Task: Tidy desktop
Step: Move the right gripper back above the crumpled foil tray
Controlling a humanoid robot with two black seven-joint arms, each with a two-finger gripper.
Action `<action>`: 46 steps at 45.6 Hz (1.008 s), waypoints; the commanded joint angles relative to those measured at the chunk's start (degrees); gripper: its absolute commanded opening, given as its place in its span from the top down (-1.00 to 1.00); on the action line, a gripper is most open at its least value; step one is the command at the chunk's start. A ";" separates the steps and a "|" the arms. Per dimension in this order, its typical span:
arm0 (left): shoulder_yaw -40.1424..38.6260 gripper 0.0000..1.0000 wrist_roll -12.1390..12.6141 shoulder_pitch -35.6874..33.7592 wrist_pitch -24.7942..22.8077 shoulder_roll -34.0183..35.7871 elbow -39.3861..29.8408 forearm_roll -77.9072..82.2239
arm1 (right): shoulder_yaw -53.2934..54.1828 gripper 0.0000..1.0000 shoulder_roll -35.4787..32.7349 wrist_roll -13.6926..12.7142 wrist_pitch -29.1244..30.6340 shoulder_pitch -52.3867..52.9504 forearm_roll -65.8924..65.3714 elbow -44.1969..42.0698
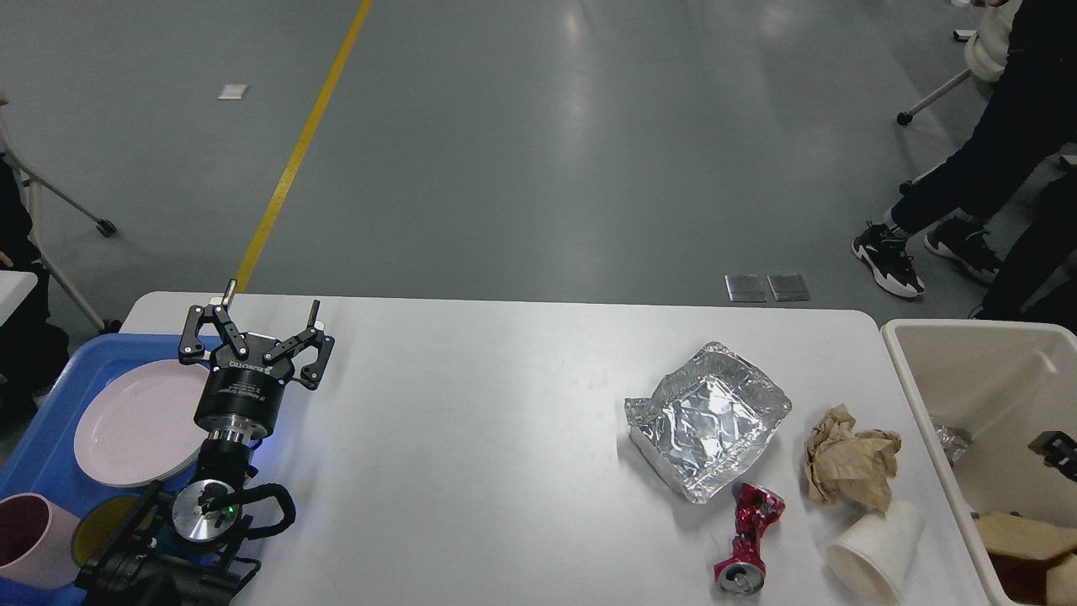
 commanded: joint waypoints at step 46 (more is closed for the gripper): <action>0.01 -0.93 0.00 0.00 0.00 0.00 0.09 0.01 | -36.06 -1.00 13.00 -0.42 35.60 89.88 11.79 68.01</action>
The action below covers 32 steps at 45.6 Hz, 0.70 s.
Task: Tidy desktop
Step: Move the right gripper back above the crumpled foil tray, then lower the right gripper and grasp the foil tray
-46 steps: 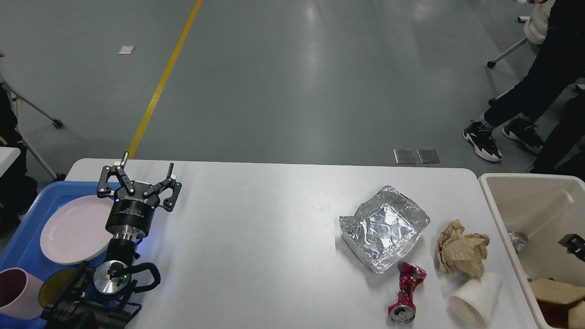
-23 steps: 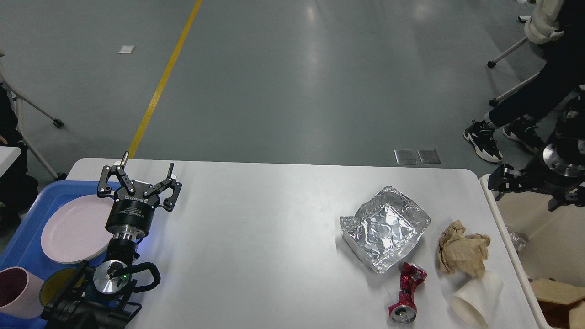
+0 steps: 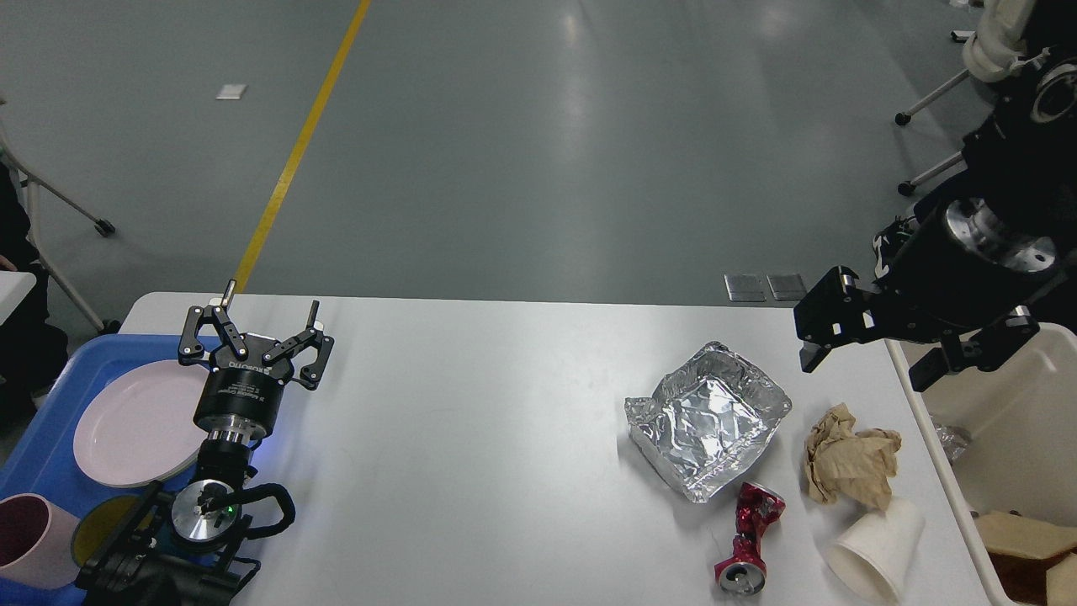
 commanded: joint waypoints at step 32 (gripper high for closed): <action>0.07 -0.93 0.00 0.00 -0.08 0.00 -0.09 0.06 | -4.90 -1.00 2.81 0.14 -10.88 -1.44 3.09 1.25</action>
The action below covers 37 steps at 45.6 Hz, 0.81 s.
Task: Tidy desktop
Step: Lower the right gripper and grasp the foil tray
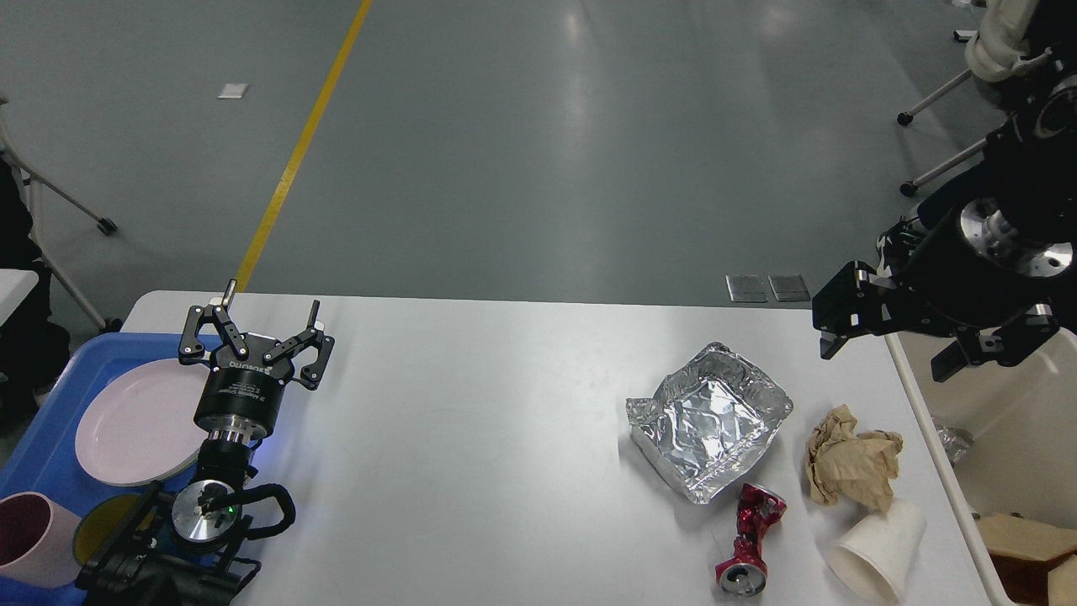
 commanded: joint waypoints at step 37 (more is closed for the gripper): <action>0.00 -0.93 0.00 -0.05 0.01 0.00 0.00 0.00 | 22.03 -1.00 1.81 -0.19 -22.92 -51.42 10.26 -28.29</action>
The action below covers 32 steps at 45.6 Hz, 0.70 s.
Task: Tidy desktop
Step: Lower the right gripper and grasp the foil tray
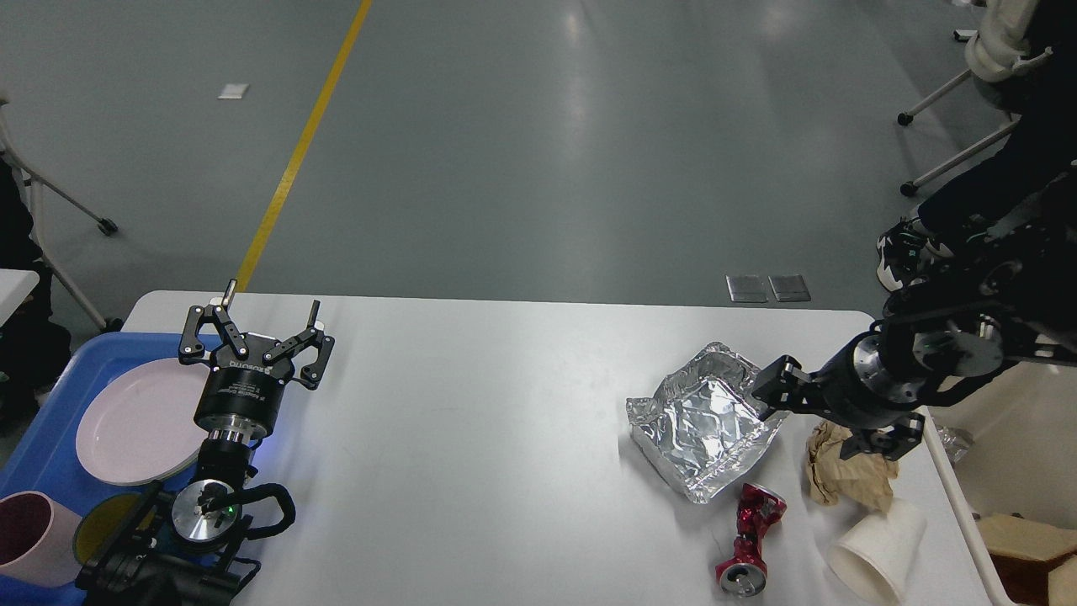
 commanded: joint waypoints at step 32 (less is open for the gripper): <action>0.00 -0.93 0.00 0.07 0.01 0.00 0.01 -0.01 | 4.83 -0.67 12.50 -2.20 -0.37 -24.87 1.85 -32.22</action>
